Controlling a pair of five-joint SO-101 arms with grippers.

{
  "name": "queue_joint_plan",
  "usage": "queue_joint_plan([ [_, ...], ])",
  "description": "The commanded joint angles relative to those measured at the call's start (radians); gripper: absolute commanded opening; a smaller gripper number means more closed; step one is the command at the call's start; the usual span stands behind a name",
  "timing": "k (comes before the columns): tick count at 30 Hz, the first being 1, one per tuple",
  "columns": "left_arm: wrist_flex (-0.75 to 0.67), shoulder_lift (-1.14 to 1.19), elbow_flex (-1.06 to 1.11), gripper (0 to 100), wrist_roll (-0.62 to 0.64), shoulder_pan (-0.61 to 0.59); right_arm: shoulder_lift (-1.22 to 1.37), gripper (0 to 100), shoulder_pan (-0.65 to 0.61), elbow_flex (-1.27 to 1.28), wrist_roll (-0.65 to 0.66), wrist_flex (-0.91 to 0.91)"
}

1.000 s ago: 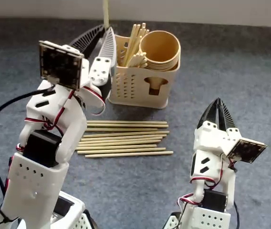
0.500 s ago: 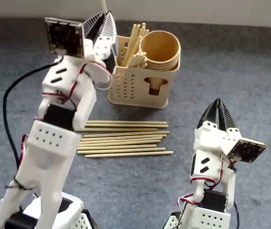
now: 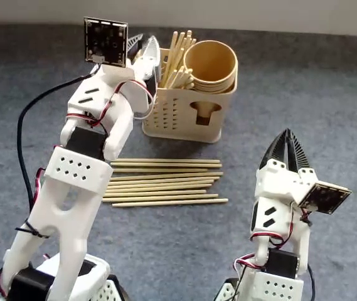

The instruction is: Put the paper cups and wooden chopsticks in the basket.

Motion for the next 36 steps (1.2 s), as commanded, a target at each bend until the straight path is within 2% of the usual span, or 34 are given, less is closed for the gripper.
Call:
queue_joint_plan([
  [1,0.146,-0.107,-0.076,8,0.009,-0.007,-0.012,1.9,0.005,-0.019,0.0,-0.002],
  [5,0.23,-0.216,-0.068,8,0.005,0.016,-0.012,1.9,0.005,-0.019,0.0,-0.002],
  [11,0.454,-0.323,-0.068,8,-0.002,0.048,-0.012,1.9,0.007,-0.018,0.0,-0.002],
  [19,0.669,-0.344,-0.007,8,-0.21,0.093,-0.012,1.9,0.012,-0.018,0.0,-0.002],
  [22,0.735,-0.344,0.03,8,-0.264,0.143,-0.012,1.9,0.013,-0.018,0.0,-0.002],
  [31,0.77,-0.335,0.206,7,-0.298,0.318,-0.012,1.9,0.074,-0.019,0.0,-0.002],
  [36,0.77,-0.335,0.291,7,-0.407,0.371,-0.012,1.9,0.088,-0.019,0.0,-0.002],
])
